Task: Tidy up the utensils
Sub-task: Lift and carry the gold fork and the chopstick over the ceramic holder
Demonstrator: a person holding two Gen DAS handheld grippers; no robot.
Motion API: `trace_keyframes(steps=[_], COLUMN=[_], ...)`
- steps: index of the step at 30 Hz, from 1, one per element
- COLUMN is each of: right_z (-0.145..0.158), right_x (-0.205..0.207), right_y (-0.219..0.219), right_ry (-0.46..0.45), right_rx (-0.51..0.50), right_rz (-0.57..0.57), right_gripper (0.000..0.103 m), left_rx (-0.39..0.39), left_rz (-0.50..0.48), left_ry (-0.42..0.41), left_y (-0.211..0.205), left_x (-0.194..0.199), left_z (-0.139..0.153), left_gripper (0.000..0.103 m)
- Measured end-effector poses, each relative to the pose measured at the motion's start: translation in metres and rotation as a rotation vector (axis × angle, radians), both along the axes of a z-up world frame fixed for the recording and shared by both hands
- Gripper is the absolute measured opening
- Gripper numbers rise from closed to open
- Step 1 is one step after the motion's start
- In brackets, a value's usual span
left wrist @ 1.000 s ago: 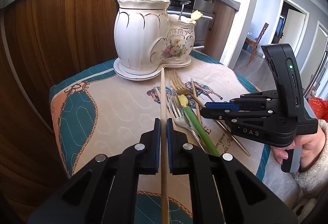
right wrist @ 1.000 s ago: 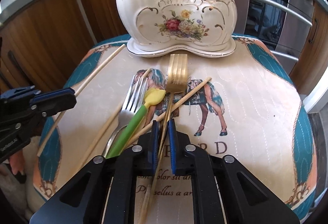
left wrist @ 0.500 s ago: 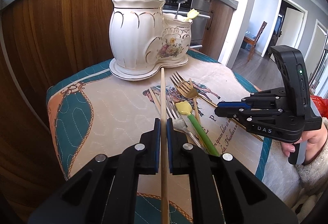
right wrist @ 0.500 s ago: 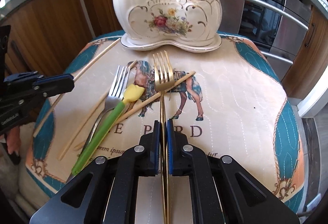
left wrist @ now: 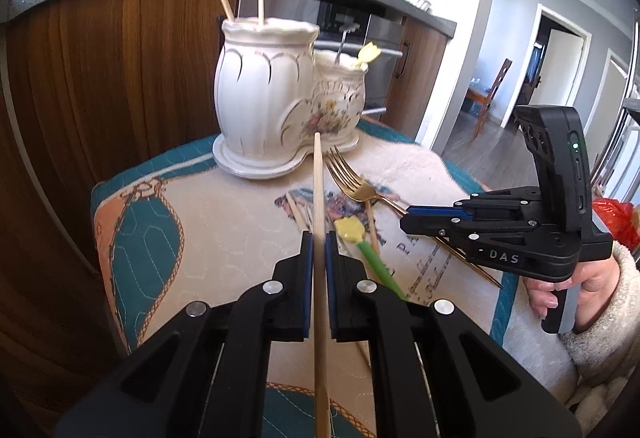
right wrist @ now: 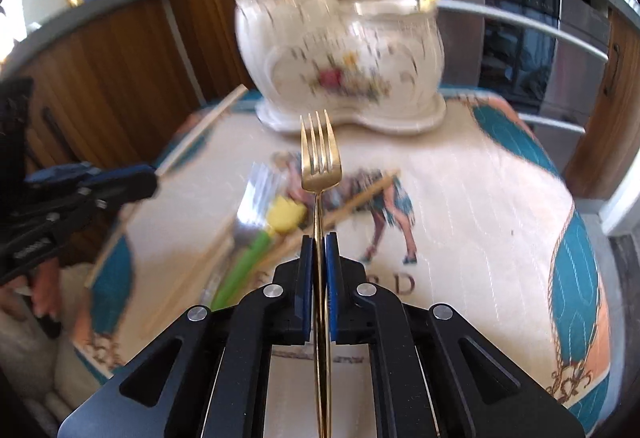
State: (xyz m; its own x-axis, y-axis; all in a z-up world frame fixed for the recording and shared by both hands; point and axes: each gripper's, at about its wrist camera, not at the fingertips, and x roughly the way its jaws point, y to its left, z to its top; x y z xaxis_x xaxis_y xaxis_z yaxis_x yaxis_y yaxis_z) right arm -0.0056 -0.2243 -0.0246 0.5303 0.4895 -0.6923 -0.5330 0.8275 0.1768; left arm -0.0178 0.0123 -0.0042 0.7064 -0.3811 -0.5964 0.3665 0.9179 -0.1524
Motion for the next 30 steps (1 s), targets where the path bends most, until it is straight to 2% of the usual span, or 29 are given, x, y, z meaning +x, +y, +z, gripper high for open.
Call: trace_keyframes(steps=[9,14,16,22,30], right_z=[0.041,0.063,0.074,0.100,0.111], right_x=[-0.014,-0.009,0.001,0.048,0.116], right_y=[-0.021,-0.029,-0.028,-0.023,-0.017], right_ry=[-0.190,-0.279,-0.317,-0.384,-0.411], right_rx=[0.208,0.303,0.337,0.417,0.468], right_rz=[0.038,-0.003,-0.034,-0.118,-0.221], right_gripper=[0.007,0.007,0.007,0.007,0.007], left_rx=[-0.040,-0.057,-0.069,-0.176,-0.265], left_rz=[0.012,0.009,0.014,0.033,0.089], left_ry=[-0.157,-0.248,-0.284,-0.344,-0.398], left_y=[0.005,0.002,0.000,-0.003,0.001], left_x=[-0.006,0.001,0.008,0.049,0.101], left_z=[0.031,0.060,0.071,0.098,0.114], left_gripper=[0.006,0.006,0.006,0.006,0.006])
